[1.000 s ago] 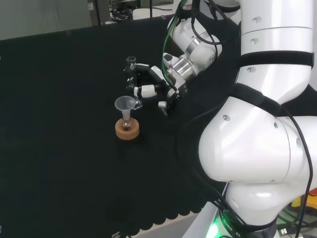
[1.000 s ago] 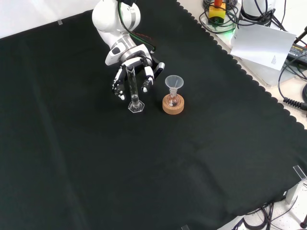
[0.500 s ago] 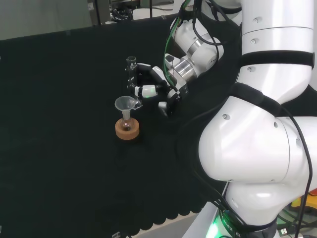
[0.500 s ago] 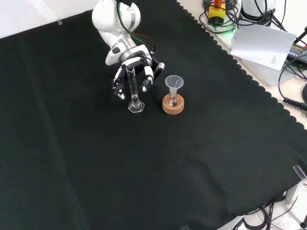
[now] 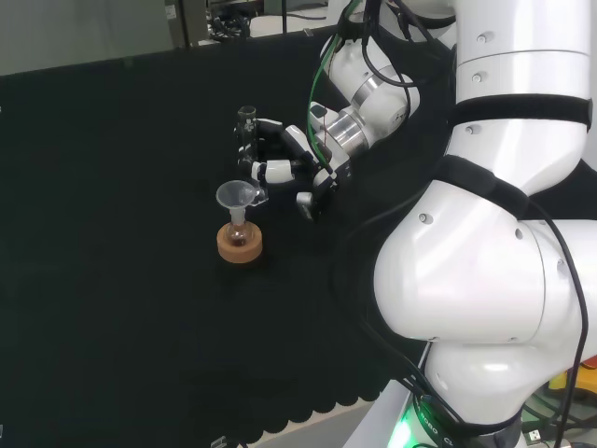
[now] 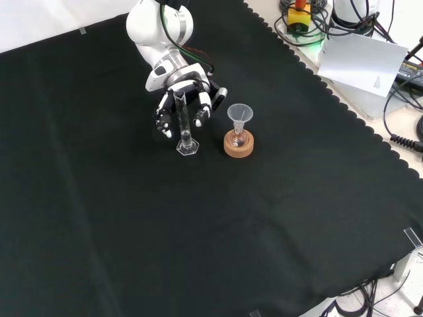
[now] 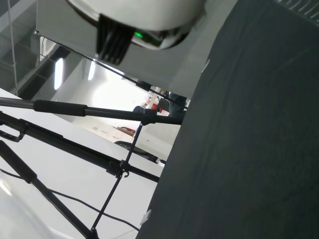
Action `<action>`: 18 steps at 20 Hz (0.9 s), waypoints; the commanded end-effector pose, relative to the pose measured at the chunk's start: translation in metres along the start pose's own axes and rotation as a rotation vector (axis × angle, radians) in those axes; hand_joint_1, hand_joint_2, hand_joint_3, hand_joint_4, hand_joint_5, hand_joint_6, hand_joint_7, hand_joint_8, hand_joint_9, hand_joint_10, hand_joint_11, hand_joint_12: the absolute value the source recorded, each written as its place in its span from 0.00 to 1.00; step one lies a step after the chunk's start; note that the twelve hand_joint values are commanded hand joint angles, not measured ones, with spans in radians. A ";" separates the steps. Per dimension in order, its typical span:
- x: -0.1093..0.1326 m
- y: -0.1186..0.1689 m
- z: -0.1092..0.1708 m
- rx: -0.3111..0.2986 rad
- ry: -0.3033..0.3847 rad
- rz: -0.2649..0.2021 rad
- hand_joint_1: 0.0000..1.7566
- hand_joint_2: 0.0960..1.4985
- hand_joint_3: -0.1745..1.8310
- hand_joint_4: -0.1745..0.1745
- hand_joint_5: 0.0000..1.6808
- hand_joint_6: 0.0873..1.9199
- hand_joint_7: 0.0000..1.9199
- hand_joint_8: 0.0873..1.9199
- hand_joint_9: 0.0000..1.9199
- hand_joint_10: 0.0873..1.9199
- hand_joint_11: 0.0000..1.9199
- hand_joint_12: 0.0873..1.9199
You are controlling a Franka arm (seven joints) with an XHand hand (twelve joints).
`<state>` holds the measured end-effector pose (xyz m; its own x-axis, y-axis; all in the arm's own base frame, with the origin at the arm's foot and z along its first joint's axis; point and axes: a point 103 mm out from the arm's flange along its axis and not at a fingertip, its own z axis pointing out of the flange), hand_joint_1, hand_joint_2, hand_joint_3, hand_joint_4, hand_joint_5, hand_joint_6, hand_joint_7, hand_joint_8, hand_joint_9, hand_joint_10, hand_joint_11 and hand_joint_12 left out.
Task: Pick up the graduated cylinder.
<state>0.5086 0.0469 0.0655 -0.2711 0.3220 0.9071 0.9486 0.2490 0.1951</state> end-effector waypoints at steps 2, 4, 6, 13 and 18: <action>0.001 -0.001 0.001 -0.008 0.001 0.001 0.63 0.36 0.44 0.34 0.33 0.29 0.29 0.29 0.46 0.17 0.35 0.58; 0.000 -0.001 0.001 -0.005 0.001 0.004 0.63 0.36 0.44 0.35 0.33 0.29 0.29 0.29 0.47 0.16 0.36 0.58; -0.001 0.000 0.005 -0.004 -0.008 0.009 0.63 0.37 0.43 0.35 0.34 0.30 0.30 0.29 0.47 0.16 0.36 0.58; -0.002 0.000 0.005 -0.012 -0.012 0.008 0.66 0.41 0.42 0.38 0.39 0.32 0.33 0.29 0.51 0.15 0.42 0.53; -0.002 -0.001 -0.001 -0.017 0.006 0.008 0.66 0.43 0.42 0.40 0.40 0.32 0.33 0.29 0.52 0.13 0.44 0.52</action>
<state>0.5086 0.0490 0.0626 -0.2635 0.3305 0.9063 0.9532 0.2338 0.1919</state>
